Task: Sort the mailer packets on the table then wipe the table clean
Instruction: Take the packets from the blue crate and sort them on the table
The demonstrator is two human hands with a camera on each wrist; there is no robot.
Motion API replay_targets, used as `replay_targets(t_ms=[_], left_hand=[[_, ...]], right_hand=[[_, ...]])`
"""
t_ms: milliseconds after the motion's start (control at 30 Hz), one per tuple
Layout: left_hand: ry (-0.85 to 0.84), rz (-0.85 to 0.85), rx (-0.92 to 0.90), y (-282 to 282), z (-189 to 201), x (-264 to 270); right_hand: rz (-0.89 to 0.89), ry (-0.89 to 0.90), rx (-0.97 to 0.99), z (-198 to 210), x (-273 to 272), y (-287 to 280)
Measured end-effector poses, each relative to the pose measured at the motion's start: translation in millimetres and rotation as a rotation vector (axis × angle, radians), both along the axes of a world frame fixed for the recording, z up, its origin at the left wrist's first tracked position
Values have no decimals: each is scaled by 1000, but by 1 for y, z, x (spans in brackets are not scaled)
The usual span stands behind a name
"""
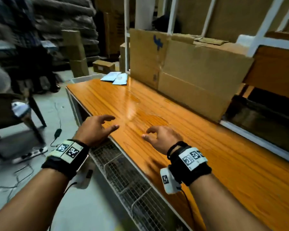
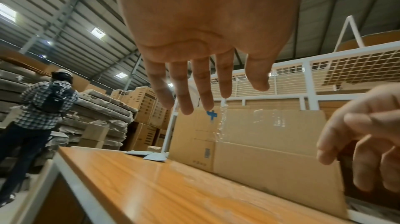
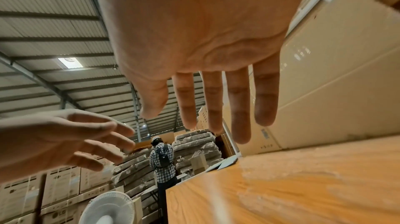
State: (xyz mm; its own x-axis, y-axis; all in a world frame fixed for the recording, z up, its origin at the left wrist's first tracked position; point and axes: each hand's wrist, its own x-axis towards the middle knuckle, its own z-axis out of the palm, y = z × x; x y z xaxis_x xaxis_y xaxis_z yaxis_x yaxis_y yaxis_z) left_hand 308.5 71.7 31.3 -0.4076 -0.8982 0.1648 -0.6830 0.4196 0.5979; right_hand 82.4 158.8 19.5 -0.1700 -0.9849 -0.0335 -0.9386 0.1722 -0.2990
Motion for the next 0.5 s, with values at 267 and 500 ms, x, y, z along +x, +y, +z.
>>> replay_targets(t_ms=[267,500], left_hand=[[-52,26,-4,-114,-17,89],[-80,-36,78,-226,-50,104]], right_hand=[[-21,-42,31,-26,74,-140],[-32,23,98,-37,80,-258]])
